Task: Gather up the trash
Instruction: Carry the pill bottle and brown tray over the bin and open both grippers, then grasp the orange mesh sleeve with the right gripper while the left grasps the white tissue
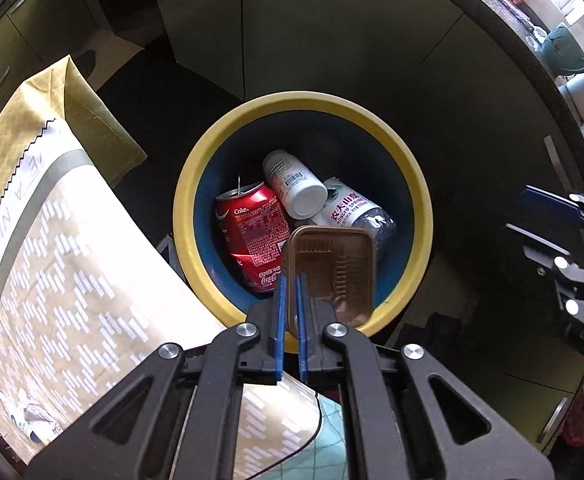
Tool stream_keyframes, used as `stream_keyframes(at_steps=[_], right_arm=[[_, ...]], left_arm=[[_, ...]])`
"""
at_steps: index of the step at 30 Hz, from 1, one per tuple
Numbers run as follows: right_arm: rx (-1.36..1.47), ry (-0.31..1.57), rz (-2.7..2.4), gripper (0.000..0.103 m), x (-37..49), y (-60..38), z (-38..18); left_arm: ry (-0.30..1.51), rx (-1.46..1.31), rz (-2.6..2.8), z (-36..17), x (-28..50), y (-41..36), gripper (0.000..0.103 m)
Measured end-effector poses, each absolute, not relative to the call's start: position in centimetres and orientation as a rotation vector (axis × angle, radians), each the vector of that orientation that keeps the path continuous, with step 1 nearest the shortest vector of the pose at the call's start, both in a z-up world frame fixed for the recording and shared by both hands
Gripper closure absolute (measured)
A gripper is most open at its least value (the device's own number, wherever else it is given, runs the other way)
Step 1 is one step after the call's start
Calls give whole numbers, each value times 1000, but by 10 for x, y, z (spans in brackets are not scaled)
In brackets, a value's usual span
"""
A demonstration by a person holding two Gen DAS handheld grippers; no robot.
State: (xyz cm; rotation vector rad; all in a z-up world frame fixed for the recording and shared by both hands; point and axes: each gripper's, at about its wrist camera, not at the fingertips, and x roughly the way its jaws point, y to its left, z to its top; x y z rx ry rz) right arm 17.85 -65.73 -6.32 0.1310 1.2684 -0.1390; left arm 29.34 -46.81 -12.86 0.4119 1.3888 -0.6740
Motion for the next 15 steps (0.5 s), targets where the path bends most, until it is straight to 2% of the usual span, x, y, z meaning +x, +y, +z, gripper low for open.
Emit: stream_keyframes(at_steps=[3, 8, 10, 14, 15], right_arm=[[126, 1268, -137, 57, 177, -654, -61], [103, 1273, -93, 57, 175, -634, -54], [93, 1273, -51, 57, 176, -617, -51], [37, 1276, 70, 58, 186, -562, -48], [24, 1280, 108, 58, 190, -545, -47]], left_arm=[[1396, 398, -669, -125, 292, -457, 96], [1370, 346, -662, -87, 279, -402, 93], [1366, 308, -650, -69, 270, -366, 85], [1340, 258, -559, -43, 248, -282, 79], [1343, 243, -527, -40, 242, -260, 74]])
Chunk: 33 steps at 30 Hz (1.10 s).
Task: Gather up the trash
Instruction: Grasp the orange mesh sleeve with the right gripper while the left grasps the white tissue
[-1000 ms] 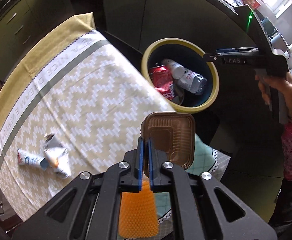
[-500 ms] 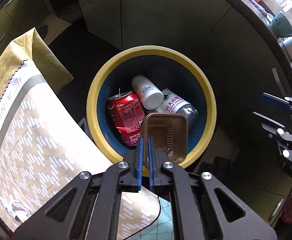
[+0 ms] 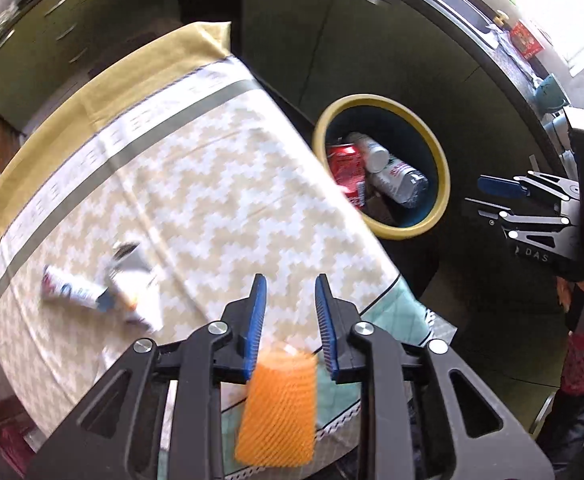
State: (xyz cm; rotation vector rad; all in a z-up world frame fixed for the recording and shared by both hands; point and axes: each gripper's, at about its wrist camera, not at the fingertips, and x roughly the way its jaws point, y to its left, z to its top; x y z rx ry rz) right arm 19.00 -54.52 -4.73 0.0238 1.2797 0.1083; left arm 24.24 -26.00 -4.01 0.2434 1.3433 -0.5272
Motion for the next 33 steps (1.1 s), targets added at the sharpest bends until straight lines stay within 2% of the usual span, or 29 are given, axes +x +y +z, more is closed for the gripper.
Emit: stream_keyframes(at_steps=[1, 5, 7, 12, 20, 28, 33], right_arm=[[12, 1282, 151, 58, 195, -527, -47], [-57, 1292, 292, 58, 217, -452, -47], [-83, 1301, 347, 58, 228, -419, -47], [-122, 1345, 449, 58, 239, -355, -50], [-167, 1365, 464, 58, 226, -342, -55], [-153, 1361, 449, 58, 216, -362, -56], [-152, 1361, 467, 54, 209, -365, -57]], left_arm=[[1349, 224, -491, -38, 237, -238, 68], [1396, 125, -352, -43, 221, -154, 58], [1428, 71, -281, -55, 213, -121, 48], [1524, 0, -174, -93, 202, -65, 43], [1627, -112, -158, -138, 203, -46, 42], [1641, -98, -126, -152, 206, -55, 42], [1622, -107, -114, -150, 205, -54, 42]])
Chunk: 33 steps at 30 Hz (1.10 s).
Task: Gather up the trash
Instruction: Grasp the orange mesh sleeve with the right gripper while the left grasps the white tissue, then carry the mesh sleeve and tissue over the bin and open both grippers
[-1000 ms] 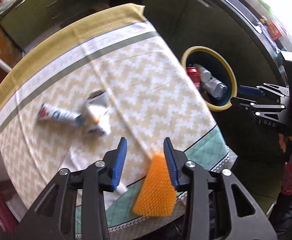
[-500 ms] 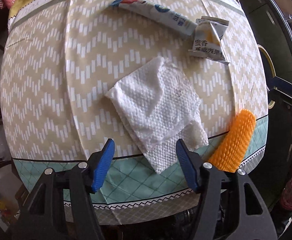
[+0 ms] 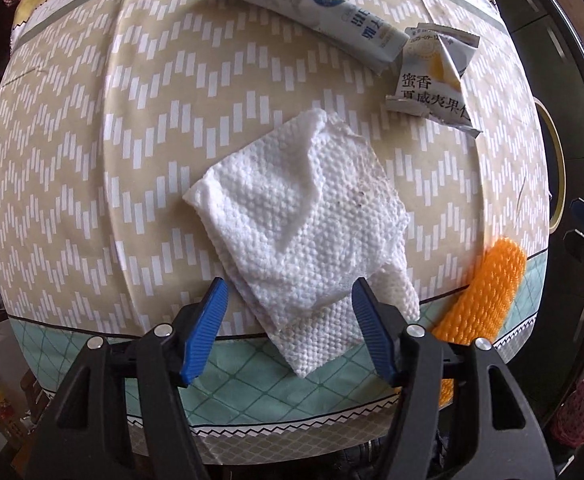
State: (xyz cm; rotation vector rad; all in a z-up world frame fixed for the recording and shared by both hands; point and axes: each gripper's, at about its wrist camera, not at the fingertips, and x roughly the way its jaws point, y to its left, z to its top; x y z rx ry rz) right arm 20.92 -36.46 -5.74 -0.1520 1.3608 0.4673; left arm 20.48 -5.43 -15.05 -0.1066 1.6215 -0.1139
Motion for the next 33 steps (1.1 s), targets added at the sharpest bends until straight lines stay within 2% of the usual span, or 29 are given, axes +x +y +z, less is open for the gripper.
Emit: stream_keyframes(at_steps=[2, 5, 6, 7, 28, 29, 30, 31, 32, 33], right_arm=[[-157, 1359, 476, 52, 206, -364, -59], [-157, 1358, 482, 52, 203, -363, -60], [-159, 1358, 484, 52, 202, -363, -60], [-161, 1359, 488, 52, 201, -362, -61], [-43, 1536, 646, 52, 201, -341, -109], [-40, 1539, 648, 55, 201, -339, -110], [-35, 1540, 652, 67, 202, -338, -111], [-20, 1545, 660, 75, 202, -337, -112], [-11, 1544, 661, 90, 201, -337, -112], [-18, 1529, 657, 91, 201, -337, -110]], left_arm=[[1609, -106, -118, -153, 205, -69, 45], [1588, -93, -121, -151, 208, -75, 61], [1582, -96, -134, -151, 208, -77, 81], [1589, -110, -154, -152, 211, -79, 96], [1419, -82, -224, -64, 202, -62, 97], [1414, -80, -225, -61, 201, -61, 97], [1410, -80, -227, -58, 200, -63, 97], [1407, -78, -231, -57, 198, -62, 97], [1405, -78, -235, -55, 197, -63, 97], [1403, -78, -237, -53, 196, -63, 97]])
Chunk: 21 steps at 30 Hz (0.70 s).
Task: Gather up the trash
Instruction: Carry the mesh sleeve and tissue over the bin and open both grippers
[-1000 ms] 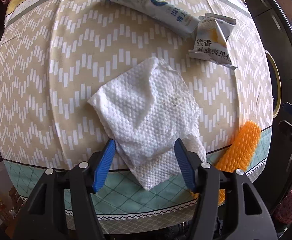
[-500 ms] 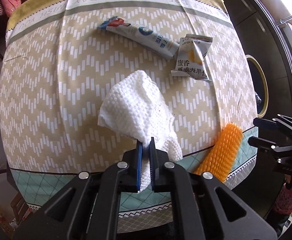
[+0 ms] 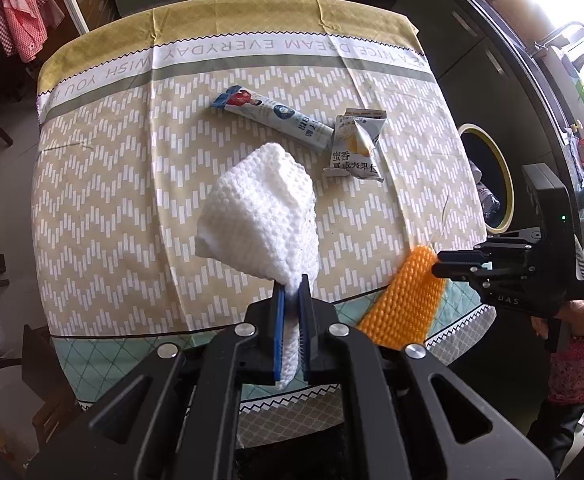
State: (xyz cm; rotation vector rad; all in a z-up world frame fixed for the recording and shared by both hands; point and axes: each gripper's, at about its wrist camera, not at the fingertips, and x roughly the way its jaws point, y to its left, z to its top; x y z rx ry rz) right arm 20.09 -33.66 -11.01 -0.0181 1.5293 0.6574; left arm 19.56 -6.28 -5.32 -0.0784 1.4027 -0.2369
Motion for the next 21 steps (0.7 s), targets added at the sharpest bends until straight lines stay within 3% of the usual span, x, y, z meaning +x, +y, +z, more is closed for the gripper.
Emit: stream_keyframes(at_steps=[3, 11, 21], right_arm=[[-29, 1483, 665, 96, 194, -336, -97], [30, 1354, 589, 96, 191, -383, -48], [202, 1200, 247, 96, 216, -533, -15]], left_arm=[[1399, -75, -246, -50, 195, -64, 97], [1388, -46, -276, -42, 193, -78, 97], [1356, 21, -348, -24, 189, -119, 97]])
